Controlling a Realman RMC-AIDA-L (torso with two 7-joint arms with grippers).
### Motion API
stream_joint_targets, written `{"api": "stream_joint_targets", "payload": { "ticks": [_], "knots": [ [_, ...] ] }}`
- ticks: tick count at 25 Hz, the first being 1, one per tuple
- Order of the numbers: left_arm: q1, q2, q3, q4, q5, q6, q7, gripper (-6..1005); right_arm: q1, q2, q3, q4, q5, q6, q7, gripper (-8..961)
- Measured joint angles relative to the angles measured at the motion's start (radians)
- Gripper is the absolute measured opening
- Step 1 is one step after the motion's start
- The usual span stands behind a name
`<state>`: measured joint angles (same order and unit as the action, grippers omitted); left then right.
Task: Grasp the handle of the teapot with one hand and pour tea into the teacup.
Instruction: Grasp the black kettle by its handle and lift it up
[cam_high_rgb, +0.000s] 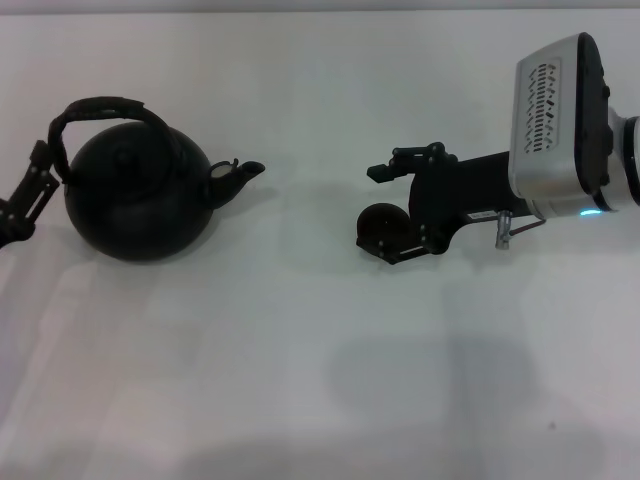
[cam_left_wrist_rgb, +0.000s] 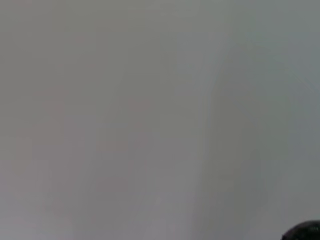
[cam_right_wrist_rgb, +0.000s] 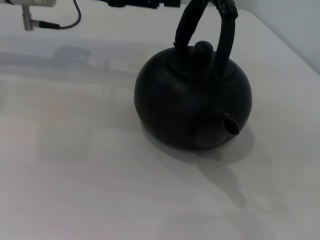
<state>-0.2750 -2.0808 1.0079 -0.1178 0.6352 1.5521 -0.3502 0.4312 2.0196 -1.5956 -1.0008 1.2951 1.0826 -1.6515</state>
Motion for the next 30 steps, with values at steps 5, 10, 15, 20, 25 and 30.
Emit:
{"api": "stream_joint_targets", "payload": {
  "ticks": [5, 10, 15, 20, 25, 30],
  "knots": [
    [-0.017, 0.001, 0.000, 0.003, 0.030, -0.044, -0.027, 784, -0.002, 0.000, -0.007, 0.001, 0.014, 0.001, -0.012, 879],
    [-0.033, 0.001, 0.001, 0.005, 0.065, -0.079, -0.034, 774, -0.002, 0.001, -0.015, 0.002, 0.015, 0.001, -0.018, 878],
    [-0.037, -0.001, -0.001, 0.000, 0.065, -0.093, -0.036, 764, -0.002, 0.001, -0.015, 0.004, 0.015, -0.001, -0.019, 878],
    [-0.038, -0.001, 0.000, 0.001, 0.063, -0.094, -0.049, 754, -0.002, 0.001, -0.015, 0.007, 0.015, -0.004, -0.019, 878],
    [-0.039, -0.003, -0.002, 0.004, 0.064, -0.097, -0.052, 664, -0.002, 0.001, -0.018, 0.009, 0.015, -0.004, -0.019, 878],
    [-0.047, -0.003, -0.003, 0.004, 0.066, -0.105, -0.060, 553, -0.002, 0.002, -0.047, 0.003, 0.015, -0.002, -0.019, 878]
  ]
}}
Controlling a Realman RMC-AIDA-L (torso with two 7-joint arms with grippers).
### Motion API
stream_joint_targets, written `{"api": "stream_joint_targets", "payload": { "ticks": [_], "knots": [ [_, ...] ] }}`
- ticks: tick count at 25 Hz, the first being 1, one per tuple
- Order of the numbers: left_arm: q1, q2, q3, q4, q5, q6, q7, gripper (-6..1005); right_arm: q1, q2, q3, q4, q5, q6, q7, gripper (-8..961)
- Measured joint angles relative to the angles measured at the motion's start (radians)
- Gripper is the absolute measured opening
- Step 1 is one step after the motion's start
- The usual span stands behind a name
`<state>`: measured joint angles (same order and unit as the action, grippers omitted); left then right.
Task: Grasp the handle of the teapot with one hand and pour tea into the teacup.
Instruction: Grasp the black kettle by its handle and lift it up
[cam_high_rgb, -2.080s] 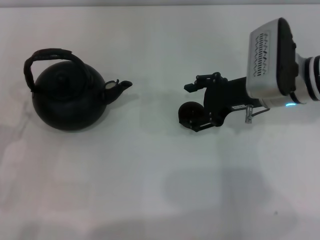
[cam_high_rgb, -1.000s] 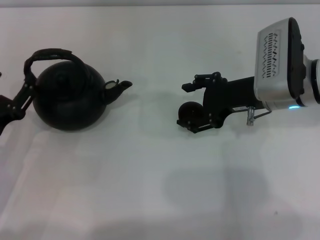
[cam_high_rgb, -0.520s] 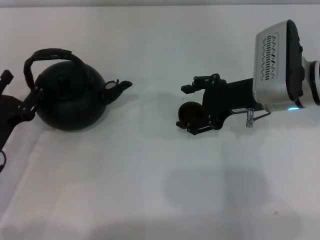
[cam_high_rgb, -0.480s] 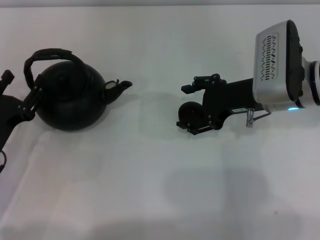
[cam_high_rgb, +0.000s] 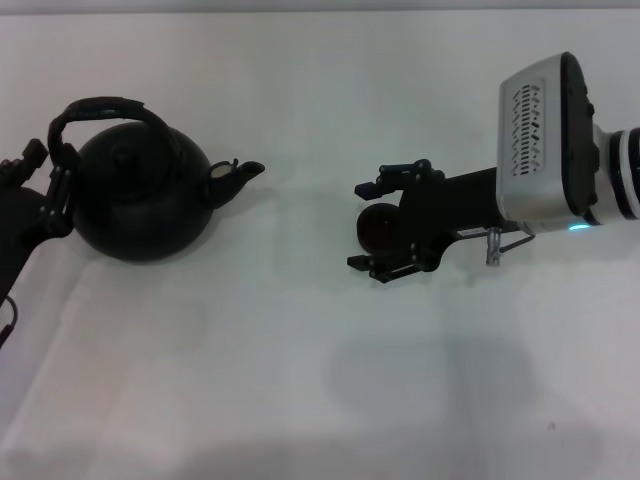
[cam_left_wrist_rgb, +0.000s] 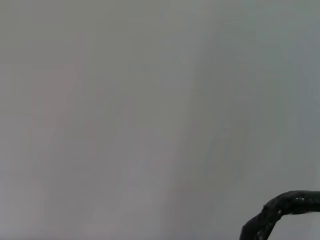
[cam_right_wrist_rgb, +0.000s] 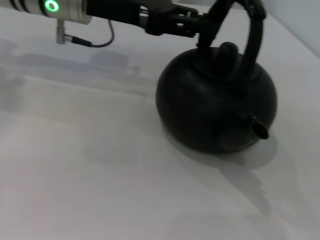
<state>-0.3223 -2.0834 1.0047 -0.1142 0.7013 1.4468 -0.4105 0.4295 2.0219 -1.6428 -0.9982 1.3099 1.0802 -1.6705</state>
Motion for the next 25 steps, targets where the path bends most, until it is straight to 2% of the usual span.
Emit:
{"api": "stream_joint_targets", "payload": {
  "ticks": [2, 7, 13, 18, 25],
  "knots": [
    [-0.004, 0.000, 0.001, -0.001, 0.001, 0.000, 0.000, 509, 0.000, 0.000, -0.005, 0.000, 0.000, -0.001, 0.000, 878],
    [-0.007, 0.000, -0.003, -0.004, 0.000, -0.003, -0.031, 302, 0.000, 0.000, -0.007, 0.006, 0.001, -0.003, 0.000, 878],
    [-0.015, 0.001, -0.002, -0.002, -0.002, -0.011, -0.057, 149, -0.003, 0.000, 0.000, 0.013, 0.002, -0.006, 0.000, 878],
    [-0.018, 0.002, -0.001, 0.002, -0.001, -0.012, -0.070, 150, -0.021, -0.006, 0.014, 0.014, 0.057, -0.016, -0.029, 878],
    [-0.021, 0.010, 0.004, 0.047, 0.031, -0.012, -0.126, 150, -0.040, -0.008, 0.094, 0.008, 0.092, 0.015, -0.056, 878]
  ]
}}
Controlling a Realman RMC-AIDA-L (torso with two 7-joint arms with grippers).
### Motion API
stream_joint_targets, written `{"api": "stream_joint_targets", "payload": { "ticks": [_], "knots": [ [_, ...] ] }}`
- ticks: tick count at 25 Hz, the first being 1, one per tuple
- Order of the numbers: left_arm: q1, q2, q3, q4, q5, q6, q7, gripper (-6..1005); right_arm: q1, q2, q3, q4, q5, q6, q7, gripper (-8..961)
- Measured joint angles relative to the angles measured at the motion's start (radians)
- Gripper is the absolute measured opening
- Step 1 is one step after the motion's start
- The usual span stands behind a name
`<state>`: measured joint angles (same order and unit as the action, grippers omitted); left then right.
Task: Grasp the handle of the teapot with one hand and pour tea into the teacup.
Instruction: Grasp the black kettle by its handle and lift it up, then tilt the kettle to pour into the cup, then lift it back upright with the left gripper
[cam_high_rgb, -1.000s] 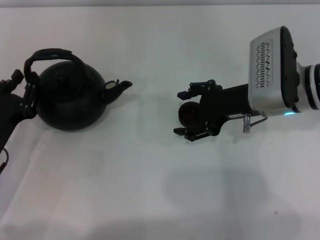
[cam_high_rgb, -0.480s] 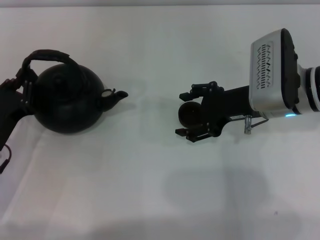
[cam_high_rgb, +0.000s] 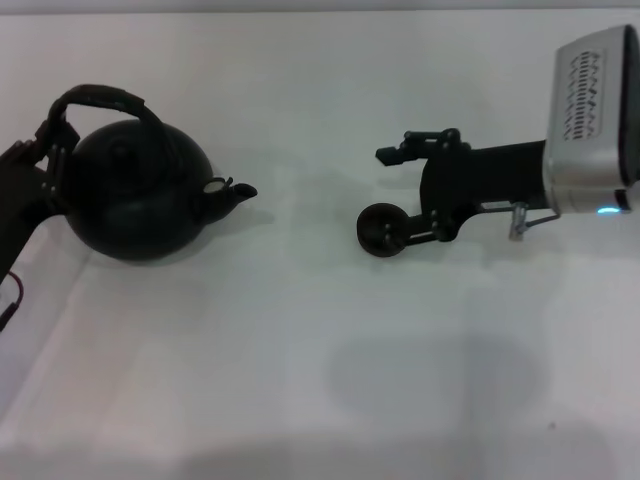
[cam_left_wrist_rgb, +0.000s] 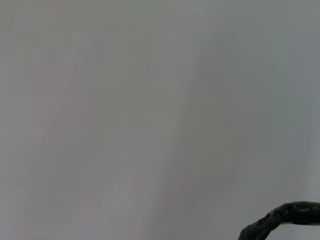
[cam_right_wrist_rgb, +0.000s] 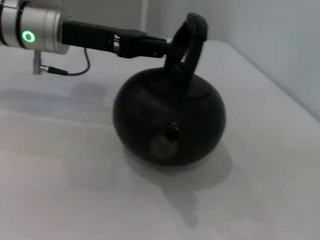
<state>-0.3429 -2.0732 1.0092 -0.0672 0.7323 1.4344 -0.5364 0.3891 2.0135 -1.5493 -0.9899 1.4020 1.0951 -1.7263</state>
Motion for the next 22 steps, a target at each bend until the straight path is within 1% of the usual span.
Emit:
{"api": "stream_joint_targets", "payload": {
  "ticks": [4, 5, 6, 7, 8, 11, 16, 17, 18, 19, 20, 21, 22],
  "knots": [
    [0.000, 0.003, 0.000, 0.056, 0.044, -0.012, -0.041, 149, -0.021, -0.001, 0.056, 0.021, 0.027, 0.003, -0.042, 877],
    [0.002, 0.004, 0.000, 0.074, 0.054, -0.021, -0.054, 149, -0.026, -0.001, 0.076, 0.036, 0.041, 0.002, -0.059, 877],
    [0.005, 0.004, 0.000, 0.097, 0.069, -0.037, -0.074, 149, -0.031, -0.001, 0.126, 0.080, 0.081, 0.003, -0.107, 877],
    [0.009, 0.004, 0.000, 0.125, 0.085, -0.054, -0.097, 149, -0.031, -0.001, 0.126, 0.080, 0.081, 0.003, -0.107, 877],
    [0.014, 0.004, 0.000, 0.165, 0.110, -0.079, -0.134, 149, -0.033, -0.001, 0.155, 0.108, 0.103, 0.002, -0.134, 877],
    [0.020, 0.004, 0.000, 0.223, 0.147, -0.110, -0.185, 149, -0.034, -0.002, 0.276, 0.229, 0.190, 0.029, -0.253, 877],
    [0.048, 0.001, 0.000, 0.397, 0.256, -0.201, -0.329, 150, -0.035, -0.002, 0.460, 0.402, 0.304, 0.108, -0.417, 877],
    [0.048, 0.001, 0.000, 0.397, 0.256, -0.201, -0.329, 150, -0.035, -0.003, 0.483, 0.432, 0.327, 0.118, -0.450, 877],
    [0.059, -0.003, 0.000, 0.486, 0.322, -0.254, -0.399, 150, -0.035, -0.003, 0.503, 0.463, 0.347, 0.126, -0.482, 877],
    [0.059, -0.003, 0.000, 0.503, 0.336, -0.264, -0.414, 150, -0.035, -0.003, 0.503, 0.463, 0.347, 0.126, -0.482, 877],
    [0.062, -0.005, 0.000, 0.534, 0.360, -0.283, -0.445, 150, -0.035, -0.003, 0.533, 0.515, 0.382, 0.138, -0.541, 877],
    [0.062, -0.005, 0.000, 0.534, 0.360, -0.283, -0.445, 150, -0.035, -0.002, 0.549, 0.555, 0.408, 0.142, -0.580, 877],
    [0.062, -0.005, 0.000, 0.555, 0.378, -0.299, -0.466, 150, -0.035, -0.002, 0.553, 0.567, 0.415, 0.143, -0.591, 877]
  ]
}}
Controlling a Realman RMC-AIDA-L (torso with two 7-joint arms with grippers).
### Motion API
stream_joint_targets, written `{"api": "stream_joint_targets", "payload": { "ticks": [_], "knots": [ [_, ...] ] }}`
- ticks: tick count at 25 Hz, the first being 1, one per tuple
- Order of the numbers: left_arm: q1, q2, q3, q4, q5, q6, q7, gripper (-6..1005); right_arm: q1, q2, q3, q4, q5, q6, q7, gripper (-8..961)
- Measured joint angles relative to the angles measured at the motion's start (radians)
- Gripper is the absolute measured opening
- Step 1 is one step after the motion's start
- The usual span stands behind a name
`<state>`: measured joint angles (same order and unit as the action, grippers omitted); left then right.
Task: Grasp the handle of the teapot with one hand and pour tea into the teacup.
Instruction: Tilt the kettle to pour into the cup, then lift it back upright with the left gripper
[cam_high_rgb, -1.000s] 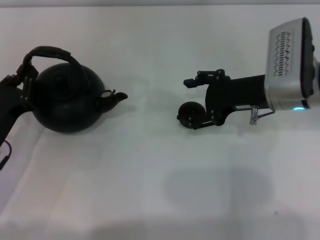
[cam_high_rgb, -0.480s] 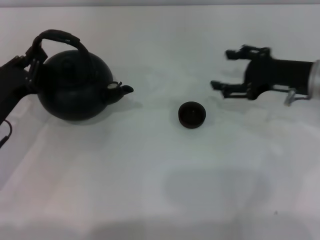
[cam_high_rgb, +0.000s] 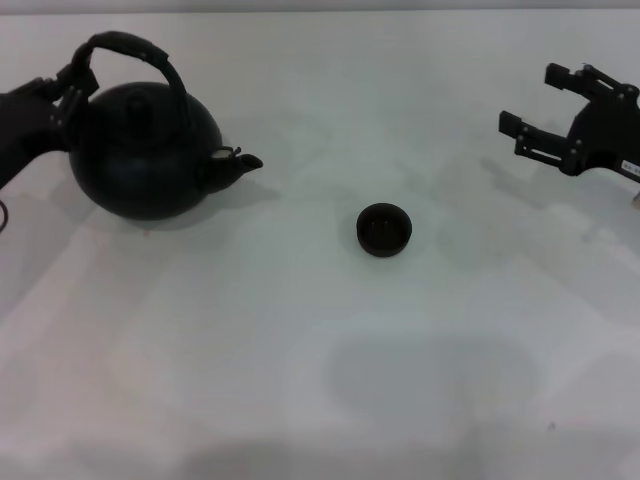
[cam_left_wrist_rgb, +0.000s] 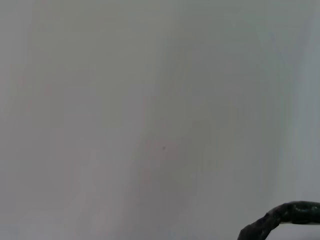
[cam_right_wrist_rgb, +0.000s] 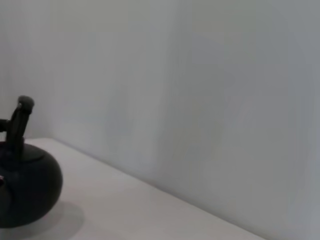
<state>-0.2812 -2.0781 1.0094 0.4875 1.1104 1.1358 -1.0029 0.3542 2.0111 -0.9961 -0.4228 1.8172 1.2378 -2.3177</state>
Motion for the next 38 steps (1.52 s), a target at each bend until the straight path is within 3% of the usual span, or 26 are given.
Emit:
{"api": "stream_joint_targets", "payload": {
  "ticks": [1, 5, 7, 12, 20, 27, 32, 35, 38],
  "knots": [
    [0.000, 0.000, 0.003, 0.052, 0.041, -0.031, -0.048, 150, 0.000, 0.000, 0.004, 0.016, 0.012, 0.001, -0.014, 877],
    [-0.001, 0.000, 0.015, 0.085, 0.061, -0.049, -0.078, 149, -0.001, 0.000, 0.009, 0.073, 0.064, 0.003, -0.075, 877],
    [0.009, -0.001, 0.135, 0.215, 0.086, -0.160, -0.162, 149, -0.002, 0.000, 0.010, 0.095, 0.099, 0.003, -0.098, 877],
    [0.032, 0.003, 0.314, 0.398, 0.136, -0.338, -0.264, 149, -0.004, 0.000, 0.011, 0.153, 0.184, 0.006, -0.174, 877],
    [0.020, 0.001, 0.355, 0.546, 0.360, -0.378, -0.477, 150, -0.013, 0.000, 0.021, 0.206, 0.283, 0.010, -0.231, 877],
    [0.027, 0.001, 0.425, 0.671, 0.506, -0.421, -0.614, 149, -0.029, -0.002, 0.101, 0.214, 0.303, 0.035, -0.235, 876],
    [0.030, 0.001, 0.459, 0.790, 0.710, -0.422, -0.815, 147, -0.041, -0.006, 0.141, 0.213, 0.304, 0.061, -0.226, 876],
    [0.028, 0.001, 0.463, 0.809, 0.751, -0.420, -0.854, 146, -0.044, -0.007, 0.163, 0.214, 0.304, 0.070, -0.226, 876],
    [0.010, 0.003, 0.490, 0.856, 0.908, -0.414, -0.999, 146, -0.045, -0.008, 0.166, 0.215, 0.304, 0.070, -0.226, 876]
  ]
}}
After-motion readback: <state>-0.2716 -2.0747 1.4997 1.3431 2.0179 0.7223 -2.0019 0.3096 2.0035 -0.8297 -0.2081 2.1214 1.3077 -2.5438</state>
